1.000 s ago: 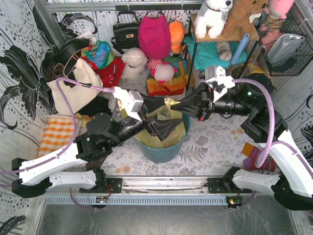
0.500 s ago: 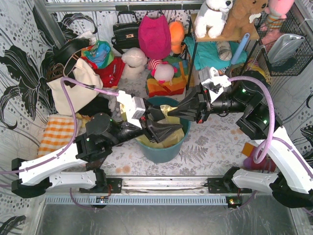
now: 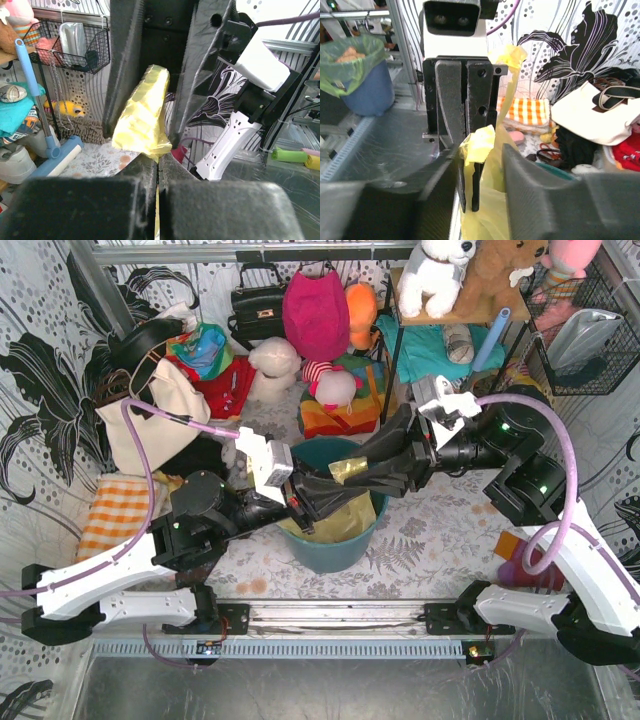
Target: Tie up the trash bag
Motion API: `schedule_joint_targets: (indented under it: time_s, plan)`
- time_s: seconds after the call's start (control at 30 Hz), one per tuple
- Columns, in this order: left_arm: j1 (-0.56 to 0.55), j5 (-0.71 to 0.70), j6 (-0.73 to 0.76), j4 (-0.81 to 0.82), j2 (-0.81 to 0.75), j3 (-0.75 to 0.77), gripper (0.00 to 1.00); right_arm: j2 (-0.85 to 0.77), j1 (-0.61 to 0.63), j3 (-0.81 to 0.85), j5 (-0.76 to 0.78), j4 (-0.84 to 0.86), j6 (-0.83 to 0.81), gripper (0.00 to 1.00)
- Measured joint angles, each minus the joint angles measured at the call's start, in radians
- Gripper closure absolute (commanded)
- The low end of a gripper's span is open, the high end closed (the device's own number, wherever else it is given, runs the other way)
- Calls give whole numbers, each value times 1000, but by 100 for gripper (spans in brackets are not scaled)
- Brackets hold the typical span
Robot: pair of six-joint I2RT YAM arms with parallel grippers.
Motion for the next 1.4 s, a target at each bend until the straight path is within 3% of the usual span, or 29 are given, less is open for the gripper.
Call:
schedule_joint_targets:
  time_s: [0.1,0.27,0.37,0.53,0.63,0.67,0.7,0.77,0.83,0.93,1.03,1.2,1.4]
  plan:
    - [0,8,0,0,0,0,100,-6,-1,0,18,8,-4,44]
    - [0,16,0,0,0,0,100,-48,-1,-26,62,6,-18,50]
    - [0,18,0,0,0,0,100,-72,-1,-53,72,9,-22,62]
    - [0,18,-3,2,-10,-11,100,-85,0,-99,86,11,-22,73]
    - [0,16,-5,1,-18,-24,98,-83,0,-105,85,13,-21,92]
    - [0,16,-6,2,-19,-25,93,-83,0,-105,86,14,-21,98]
    - [0,16,-7,2,-20,-25,81,-83,0,-105,86,15,-21,100]
    - [0,18,-7,2,-22,-25,43,-83,0,-105,87,18,-23,100]
    - [0,21,-8,2,-24,-26,30,-83,-1,-105,91,19,-23,100]
    - [0,32,-16,2,-34,-29,22,-83,-1,-105,97,22,-23,100]
    - [0,28,-18,2,-48,-31,22,-84,-1,-107,99,26,-26,100]
    - [0,-23,-30,3,-79,-37,39,-98,-1,-135,92,35,-30,100]
    - [0,-51,-43,6,-78,-36,53,-101,-1,-155,63,49,-31,100]
